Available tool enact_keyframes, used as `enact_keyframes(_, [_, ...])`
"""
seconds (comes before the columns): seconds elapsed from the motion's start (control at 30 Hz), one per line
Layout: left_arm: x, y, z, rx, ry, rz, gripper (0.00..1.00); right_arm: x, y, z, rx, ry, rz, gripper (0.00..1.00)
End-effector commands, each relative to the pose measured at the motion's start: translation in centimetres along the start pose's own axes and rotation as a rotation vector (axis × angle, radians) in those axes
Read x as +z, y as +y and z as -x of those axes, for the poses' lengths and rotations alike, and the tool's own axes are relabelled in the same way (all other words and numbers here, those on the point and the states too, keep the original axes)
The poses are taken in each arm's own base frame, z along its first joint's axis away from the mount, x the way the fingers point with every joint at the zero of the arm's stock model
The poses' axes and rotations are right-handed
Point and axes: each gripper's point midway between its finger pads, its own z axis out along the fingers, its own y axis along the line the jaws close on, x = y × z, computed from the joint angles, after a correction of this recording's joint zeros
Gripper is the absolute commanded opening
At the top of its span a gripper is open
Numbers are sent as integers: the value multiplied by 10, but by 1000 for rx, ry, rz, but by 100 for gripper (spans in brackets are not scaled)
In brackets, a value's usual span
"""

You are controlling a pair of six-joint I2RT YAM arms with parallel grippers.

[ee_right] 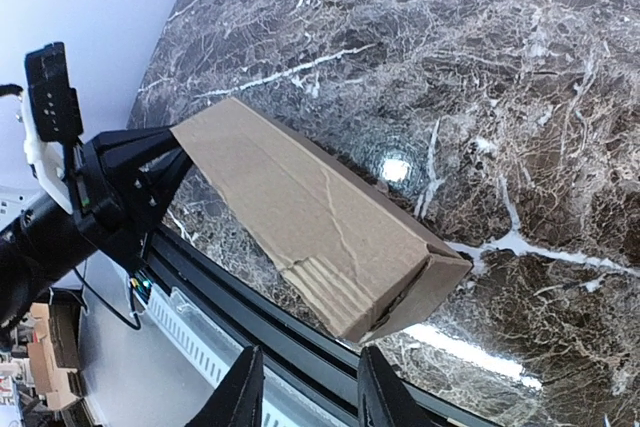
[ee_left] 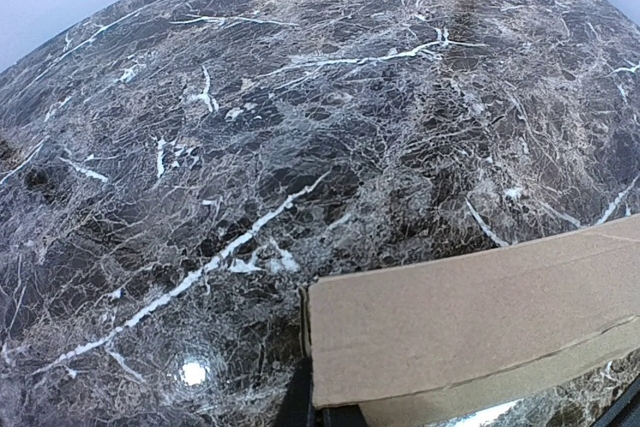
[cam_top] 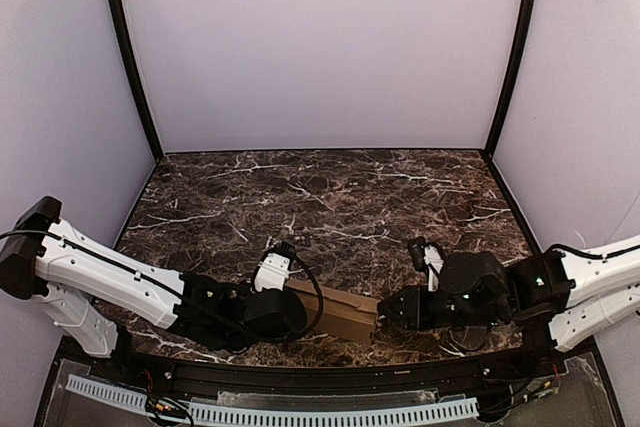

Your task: Fold the paper box

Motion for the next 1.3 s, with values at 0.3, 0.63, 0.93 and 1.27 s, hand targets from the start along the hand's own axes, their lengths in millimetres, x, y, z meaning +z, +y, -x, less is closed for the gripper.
enact_keyframes(0.3, [3,1,-19,49,59,-3,0,15,-8,10,46,-2,-101,29])
enact_keyframes(0.63, [2,2,-18,53,56,-3,0,30,-8,3,57,35,-106,29])
enact_keyframes(0.93, [2,2,-18,57,55,-2,0,37,-5,1,55,46,-91,24])
enact_keyframes(1.27, [2,2,-18,58,55,-5,0,38,2,5,55,39,-78,19])
